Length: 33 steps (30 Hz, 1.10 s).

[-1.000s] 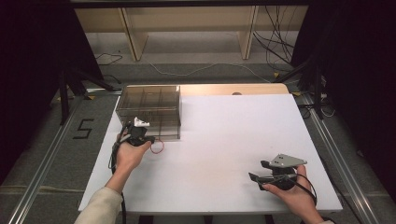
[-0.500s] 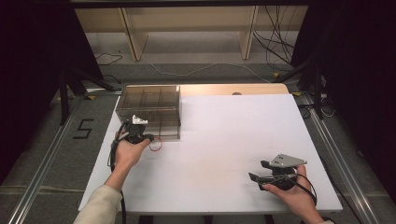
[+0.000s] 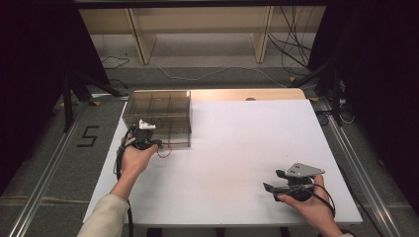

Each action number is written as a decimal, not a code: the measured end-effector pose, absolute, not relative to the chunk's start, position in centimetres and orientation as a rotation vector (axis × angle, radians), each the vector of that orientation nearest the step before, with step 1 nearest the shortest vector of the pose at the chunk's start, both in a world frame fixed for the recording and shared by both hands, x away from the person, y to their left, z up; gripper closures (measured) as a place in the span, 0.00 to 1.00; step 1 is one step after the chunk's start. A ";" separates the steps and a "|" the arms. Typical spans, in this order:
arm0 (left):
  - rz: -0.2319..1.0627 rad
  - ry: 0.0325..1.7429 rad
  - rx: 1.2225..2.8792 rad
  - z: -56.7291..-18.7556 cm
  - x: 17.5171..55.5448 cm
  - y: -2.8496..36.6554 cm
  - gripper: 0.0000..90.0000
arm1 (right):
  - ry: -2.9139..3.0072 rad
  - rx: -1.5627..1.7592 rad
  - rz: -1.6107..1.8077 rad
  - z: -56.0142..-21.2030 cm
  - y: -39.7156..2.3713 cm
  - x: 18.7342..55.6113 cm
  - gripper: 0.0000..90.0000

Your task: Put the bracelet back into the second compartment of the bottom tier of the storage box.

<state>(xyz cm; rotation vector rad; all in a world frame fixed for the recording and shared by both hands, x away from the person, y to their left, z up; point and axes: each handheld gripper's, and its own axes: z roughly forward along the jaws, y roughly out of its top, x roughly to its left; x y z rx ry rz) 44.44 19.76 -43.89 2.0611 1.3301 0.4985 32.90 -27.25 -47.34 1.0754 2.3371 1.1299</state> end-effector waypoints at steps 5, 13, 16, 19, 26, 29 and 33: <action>0.504 1.329 2.058 -43.8 44.6 19.8 0.97 | 2.338 1.079 1.129 -47.3 -27.2 32.9 0.35; 0.508 1.331 2.056 -43.7 44.8 19.8 0.97 | 2.338 1.078 1.129 -47.3 -27.2 32.9 0.35; 0.507 1.333 2.052 -43.7 44.9 19.8 0.97 | 2.338 1.076 1.129 -47.3 -27.3 32.9 0.35; 0.507 1.334 2.052 -43.6 44.9 19.8 0.97 | 2.338 1.075 1.129 -47.4 -27.2 32.9 0.35; 0.509 1.334 2.047 -43.5 45.1 19.8 0.97 | 2.338 1.075 1.130 -47.4 -27.2 32.9 0.35; 0.508 1.334 2.046 -43.4 45.1 19.8 0.97 | 2.338 1.072 1.130 -47.3 -27.2 32.9 0.35; 0.509 1.335 2.042 -43.4 45.2 19.8 0.97 | 2.338 1.074 1.130 -47.4 -27.2 32.9 0.35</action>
